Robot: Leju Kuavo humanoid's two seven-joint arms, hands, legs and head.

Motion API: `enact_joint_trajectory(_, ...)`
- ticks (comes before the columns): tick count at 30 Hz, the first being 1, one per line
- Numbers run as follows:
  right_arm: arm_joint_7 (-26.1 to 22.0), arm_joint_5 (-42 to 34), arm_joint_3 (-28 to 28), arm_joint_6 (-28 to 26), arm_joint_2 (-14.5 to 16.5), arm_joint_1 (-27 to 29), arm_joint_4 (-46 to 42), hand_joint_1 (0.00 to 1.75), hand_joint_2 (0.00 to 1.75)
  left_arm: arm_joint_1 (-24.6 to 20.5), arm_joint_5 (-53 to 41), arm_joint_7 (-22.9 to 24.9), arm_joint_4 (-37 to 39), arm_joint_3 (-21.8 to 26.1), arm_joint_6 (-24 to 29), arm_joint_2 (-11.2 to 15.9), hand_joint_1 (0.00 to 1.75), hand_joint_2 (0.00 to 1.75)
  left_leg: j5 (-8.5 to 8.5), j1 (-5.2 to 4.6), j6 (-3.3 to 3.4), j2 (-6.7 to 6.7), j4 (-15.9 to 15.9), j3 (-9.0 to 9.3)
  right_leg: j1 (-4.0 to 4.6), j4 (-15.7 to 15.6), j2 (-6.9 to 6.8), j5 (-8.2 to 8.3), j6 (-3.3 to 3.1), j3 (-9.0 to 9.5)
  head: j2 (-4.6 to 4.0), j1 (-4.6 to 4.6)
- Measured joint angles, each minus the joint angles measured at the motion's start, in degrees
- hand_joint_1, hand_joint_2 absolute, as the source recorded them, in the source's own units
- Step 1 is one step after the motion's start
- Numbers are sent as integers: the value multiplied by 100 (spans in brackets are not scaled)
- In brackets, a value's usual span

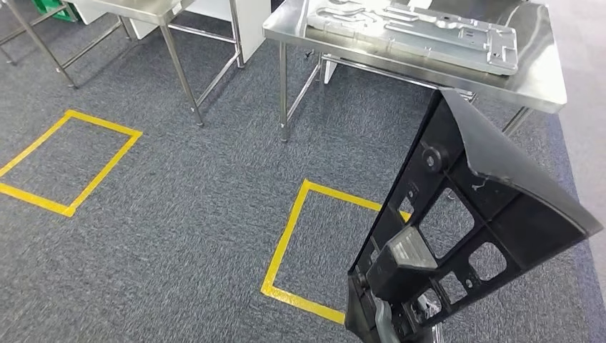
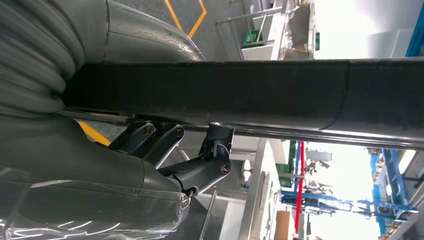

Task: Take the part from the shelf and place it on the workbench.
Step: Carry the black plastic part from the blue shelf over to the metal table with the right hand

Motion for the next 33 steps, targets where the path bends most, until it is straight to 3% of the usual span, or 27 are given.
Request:
enact_joint_trajectory(1,5,2,-1,-3,0,2,3,175,175,9,0,-2,0,0,-1,1,0,0,-33,-1,-5,15,0,35,-13,117,-10,57,7,-107,0,1)
enact_joint_trajectory(2,8,3,-2,-7,0,3,5,175,175,14,0,-4,0,0,-2,1,0,0,-68,-1,-12,26,0,86,-19,5,-13,230,1,-94,0,1)
enact_joint_trajectory(4,10,7,-4,-10,0,1,4,175,175,17,0,-8,0,-1,-6,-1,0,0,-152,1,-31,51,-11,212,1,-733,-34,724,-67,212,-1,2)
enact_joint_trajectory(6,10,10,-3,-10,1,-4,3,175,175,11,0,-12,0,-3,-13,-9,0,0,-231,-4,-80,75,-40,301,56,-1325,-82,897,-166,496,-2,2)
enact_joint_trajectory(8,11,13,-4,-10,3,-5,0,175,175,5,0,-12,0,-4,-19,-15,0,0,-283,-4,-151,99,-109,362,96,-1460,-97,783,-243,576,-1,7)
enact_joint_trajectory(11,13,23,1,-13,14,5,-6,175,175,-25,0,-13,0,-12,-24,-13,0,0,-381,-28,-229,131,-83,511,49,-1698,-56,719,-318,858,-1,-12)
enact_joint_trajectory(12,13,30,7,-15,17,-4,-7,175,175,-36,0,-12,0,-15,-27,-11,0,0,-462,-32,-240,121,145,434,29,-1780,-52,692,-334,991,-1,-26)
enact_joint_trajectory(13,14,37,13,-22,19,-15,-1,175,175,-38,0,-10,0,-15,-31,-7,0,0,-562,-22,-245,98,505,239,28,-1821,-53,641,-349,1098,-1,-41)
enact_joint_trajectory(15,20,44,20,-52,20,-29,12,175,175,-14,0,-1,0,-15,-34,2,0,0,-693,-15,-266,77,1269,-341,34,-1835,-37,498,-365,1275,-2,-52)
enact_joint_trajectory(16,26,45,22,-73,20,-26,22,175,175,8,0,7,0,-15,-37,6,0,0,-603,-15,-276,75,1440,-570,38,-1835,-20,414,-364,1374,-1,-59)
enact_joint_trajectory(17,32,45,27,-91,20,-22,31,175,175,29,0,15,0,-15,-41,7,0,0,-382,-15,-281,75,1394,-704,40,-1835,1,323,-358,1487,-1,-58)
enact_joint_trajectory(19,40,45,41,-111,20,-22,44,175,175,57,0,30,-1,-15,-47,8,0,0,237,-19,-263,72,820,-691,37,-1839,32,130,-331,1732,0,-60)
enact_joint_trajectory(20,42,46,46,-116,20,-28,48,175,175,64,0,34,-2,-15,-50,8,0,0,441,-36,-247,67,573,-633,46,-1836,42,38,-301,1829,-1,-53)
enact_joint_trajectory(21,44,48,51,-118,19,-36,50,175,175,68,-1,39,-3,-15,-51,7,0,0,495,-52,-218,62,380,-552,50,-1834,48,-35,-264,1894,-1,-54)
enact_joint_trajectory(22,46,52,56,-121,19,-42,52,175,175,67,-1,43,-5,-15,-52,8,0,0,429,-78,-178,57,318,-496,50,-1842,51,-84,-226,1932,-1,-55)
enact_joint_trajectory(25,59,72,66,-136,17,-55,49,175,175,53,0,47,-16,-15,-53,4,0,0,246,-82,-41,36,146,-341,39,-1595,44,29,-128,1824,-1,-83)
enact_joint_trajectory(27,62,82,66,-144,16,-66,46,175,175,51,1,49,-24,-15,-53,-2,0,0,197,-43,12,25,2,-178,31,-1023,23,149,-64,1465,-1,-68)
enact_joint_trajectory(28,64,84,66,-148,16,-69,48,175,175,51,1,50,-27,-15,-53,-4,0,0,166,-36,25,26,-60,-88,17,-695,10,111,-33,1208,-1,-56)
enact_joint_trajectory(30,73,89,66,-158,15,-69,51,175,175,52,1,54,-31,-15,-53,-4,0,0,77,-31,28,19,-126,80,-14,-216,-1,-165,14,693,-1,-45)
enact_joint_trajectory(32,86,96,66,-171,15,-65,52,175,175,58,0,58,-31,-14,-56,-4,0,0,-51,-25,12,8,-143,263,-34,-174,-10,-290,32,365,-1,-39)
enact_joint_trajectory(33,91,102,66,-178,15,-65,52,175,175,60,0,62,-31,-14,-58,-6,0,0,-125,-23,2,5,-145,366,-36,-360,-14,-168,26,312,-1,-38)
